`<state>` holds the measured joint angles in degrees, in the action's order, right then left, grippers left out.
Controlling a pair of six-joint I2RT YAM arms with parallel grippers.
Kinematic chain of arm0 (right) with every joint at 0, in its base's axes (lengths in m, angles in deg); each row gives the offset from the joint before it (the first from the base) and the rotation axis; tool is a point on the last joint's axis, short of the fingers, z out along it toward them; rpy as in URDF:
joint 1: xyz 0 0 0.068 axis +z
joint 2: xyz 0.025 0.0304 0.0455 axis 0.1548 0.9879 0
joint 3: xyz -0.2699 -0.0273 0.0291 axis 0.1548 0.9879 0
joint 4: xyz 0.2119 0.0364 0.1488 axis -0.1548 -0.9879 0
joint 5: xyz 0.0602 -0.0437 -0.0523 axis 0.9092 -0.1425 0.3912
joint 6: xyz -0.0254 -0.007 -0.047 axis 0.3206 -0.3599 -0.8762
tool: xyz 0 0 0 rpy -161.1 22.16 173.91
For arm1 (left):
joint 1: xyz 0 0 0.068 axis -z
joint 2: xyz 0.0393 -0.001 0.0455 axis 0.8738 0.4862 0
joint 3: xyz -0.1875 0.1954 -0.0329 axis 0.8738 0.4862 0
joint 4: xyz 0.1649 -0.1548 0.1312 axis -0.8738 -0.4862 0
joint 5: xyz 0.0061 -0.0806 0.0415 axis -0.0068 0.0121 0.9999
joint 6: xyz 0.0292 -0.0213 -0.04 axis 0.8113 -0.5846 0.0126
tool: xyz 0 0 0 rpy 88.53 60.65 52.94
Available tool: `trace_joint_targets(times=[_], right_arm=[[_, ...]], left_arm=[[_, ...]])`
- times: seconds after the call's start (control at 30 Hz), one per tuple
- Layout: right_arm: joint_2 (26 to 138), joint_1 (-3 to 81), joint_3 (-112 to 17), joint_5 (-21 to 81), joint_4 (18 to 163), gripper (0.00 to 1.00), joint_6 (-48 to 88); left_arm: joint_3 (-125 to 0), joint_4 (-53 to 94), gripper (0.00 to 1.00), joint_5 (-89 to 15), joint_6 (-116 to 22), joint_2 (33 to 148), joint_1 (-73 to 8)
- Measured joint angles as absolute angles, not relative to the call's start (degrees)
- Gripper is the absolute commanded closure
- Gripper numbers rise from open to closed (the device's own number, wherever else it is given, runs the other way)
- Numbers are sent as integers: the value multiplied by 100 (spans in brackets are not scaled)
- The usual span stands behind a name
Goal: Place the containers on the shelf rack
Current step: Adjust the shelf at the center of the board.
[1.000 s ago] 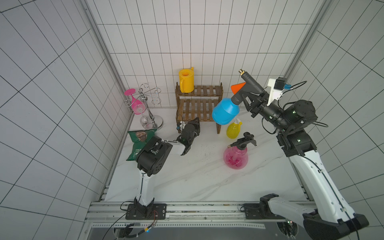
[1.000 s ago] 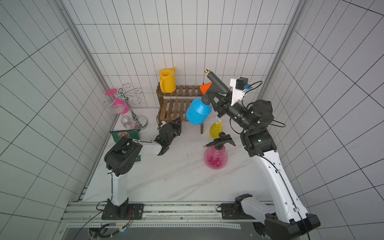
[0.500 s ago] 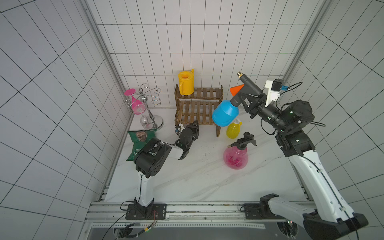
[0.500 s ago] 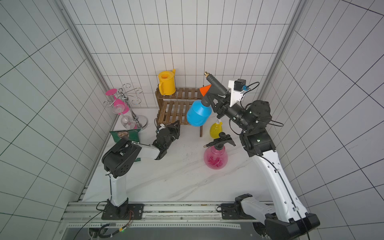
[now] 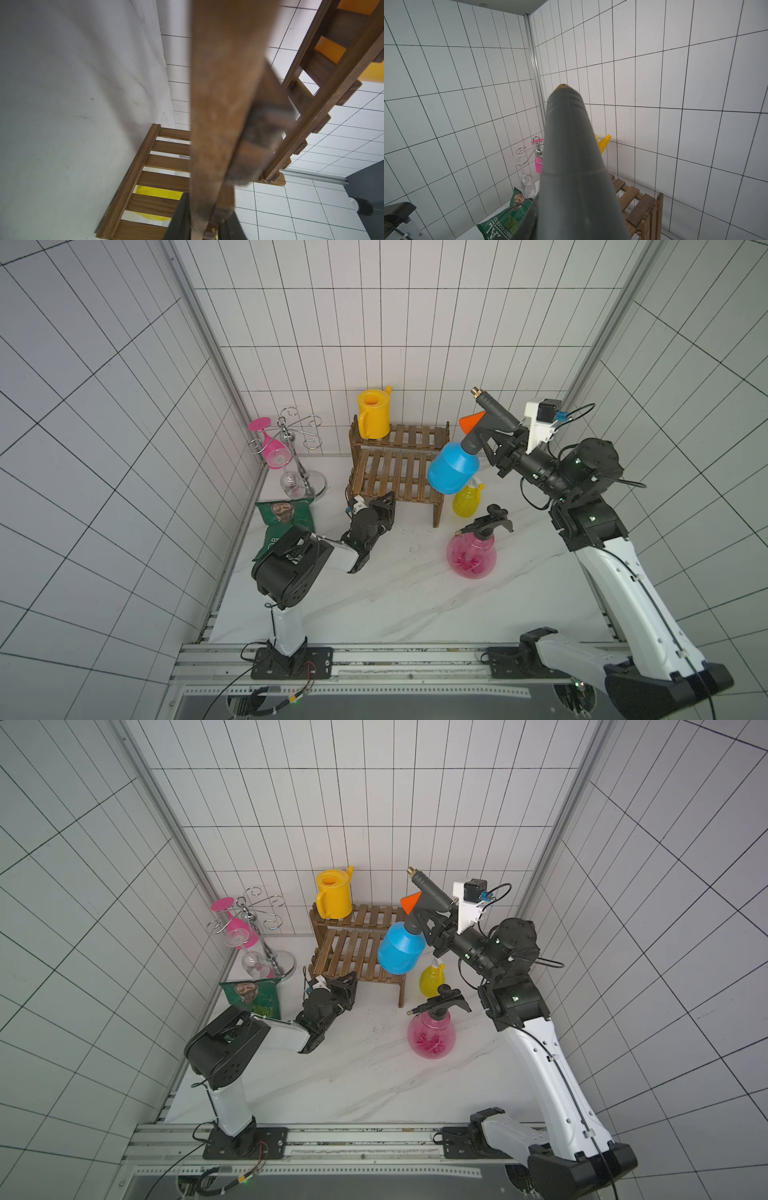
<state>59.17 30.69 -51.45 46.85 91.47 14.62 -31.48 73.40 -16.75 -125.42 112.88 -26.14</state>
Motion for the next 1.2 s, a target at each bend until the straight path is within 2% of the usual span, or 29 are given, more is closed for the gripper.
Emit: trace_joint_targets(times=[0.27,0.67,1.2], right_arm=[[6188,3062,-5374,4626,8976,100,1307],[6809,3062,-6196,4545,8823,100,1077],[7609,3062,-7025,4541,8515,100,732]], left_arm=[[-2798,7440,87,-1767,-12505,11047,-2562],[-2545,7619,77,-1819,-12536,10968,-2527],[-2278,7506,40,-1950,-12820,10820,-2503]])
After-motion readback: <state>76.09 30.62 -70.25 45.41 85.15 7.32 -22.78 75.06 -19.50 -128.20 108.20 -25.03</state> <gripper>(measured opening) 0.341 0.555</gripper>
